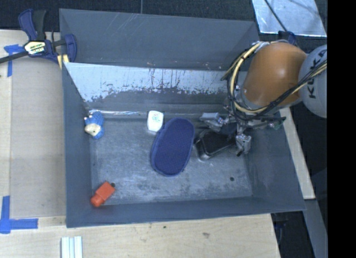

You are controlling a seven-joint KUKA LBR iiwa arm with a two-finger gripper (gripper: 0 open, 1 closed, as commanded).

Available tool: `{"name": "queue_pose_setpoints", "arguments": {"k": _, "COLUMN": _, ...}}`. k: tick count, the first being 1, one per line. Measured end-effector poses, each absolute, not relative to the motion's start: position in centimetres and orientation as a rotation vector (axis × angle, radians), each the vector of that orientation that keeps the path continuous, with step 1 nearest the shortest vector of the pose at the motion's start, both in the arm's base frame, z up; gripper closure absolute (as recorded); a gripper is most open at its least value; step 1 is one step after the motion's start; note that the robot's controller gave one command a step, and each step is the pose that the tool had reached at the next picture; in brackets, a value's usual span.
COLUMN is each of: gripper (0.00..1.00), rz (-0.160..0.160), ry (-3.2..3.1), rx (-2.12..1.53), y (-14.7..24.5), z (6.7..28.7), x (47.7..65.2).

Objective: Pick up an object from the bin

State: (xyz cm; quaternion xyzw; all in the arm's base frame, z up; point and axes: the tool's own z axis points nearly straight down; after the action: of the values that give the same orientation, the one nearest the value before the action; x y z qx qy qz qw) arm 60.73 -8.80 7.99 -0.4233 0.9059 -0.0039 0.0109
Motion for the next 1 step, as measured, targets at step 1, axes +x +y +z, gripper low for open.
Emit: {"name": "queue_pose_setpoints", "arguments": {"k": 1, "gripper": 0.00, "rz": -0.036, "ry": 2.580, "rx": -1.744, "y": -7.88, "z": 8.13, "x": 61.95}}
